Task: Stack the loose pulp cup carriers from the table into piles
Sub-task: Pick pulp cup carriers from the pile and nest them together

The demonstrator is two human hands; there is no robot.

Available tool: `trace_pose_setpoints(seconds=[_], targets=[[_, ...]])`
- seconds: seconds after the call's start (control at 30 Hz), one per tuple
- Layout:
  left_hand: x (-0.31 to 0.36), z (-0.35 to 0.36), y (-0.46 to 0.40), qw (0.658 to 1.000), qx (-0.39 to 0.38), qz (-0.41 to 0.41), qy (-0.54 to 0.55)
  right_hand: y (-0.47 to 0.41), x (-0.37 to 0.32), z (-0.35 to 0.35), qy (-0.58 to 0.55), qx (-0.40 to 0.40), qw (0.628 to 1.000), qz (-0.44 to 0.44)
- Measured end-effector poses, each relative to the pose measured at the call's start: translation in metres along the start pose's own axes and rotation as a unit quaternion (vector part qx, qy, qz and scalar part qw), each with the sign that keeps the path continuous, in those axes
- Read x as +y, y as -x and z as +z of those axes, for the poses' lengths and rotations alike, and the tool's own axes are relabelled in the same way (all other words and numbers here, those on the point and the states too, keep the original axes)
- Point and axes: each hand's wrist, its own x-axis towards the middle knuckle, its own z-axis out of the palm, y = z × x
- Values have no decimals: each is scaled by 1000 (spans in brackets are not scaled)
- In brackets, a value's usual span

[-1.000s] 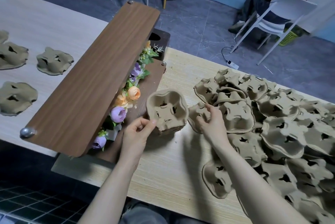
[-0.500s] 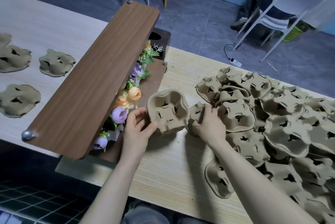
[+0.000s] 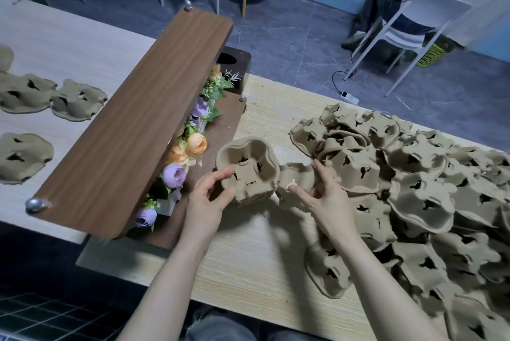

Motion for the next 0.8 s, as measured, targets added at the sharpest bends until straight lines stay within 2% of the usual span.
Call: trace_pose_setpoints(seconds=[0.1, 0.27, 0.47, 0.63, 0.8], targets=[[-2, 0, -1, 1000, -3, -2, 5, 4, 1, -2, 33, -15, 999, 7], [-9, -1, -3, 1000, -8, -8, 19, 13, 3, -10, 44, 38, 998, 26], [-9, 0, -6, 1000, -11, -18, 23, 47, -10, -39, -44, 79, 996, 18], [-5, 0, -9, 999, -4, -33, 26, 67, -20, -54, -181, 83, 978, -62], [1, 0, -8, 999, -9, -40, 28, 44, -35, -32, -176, 41, 965, -188]])
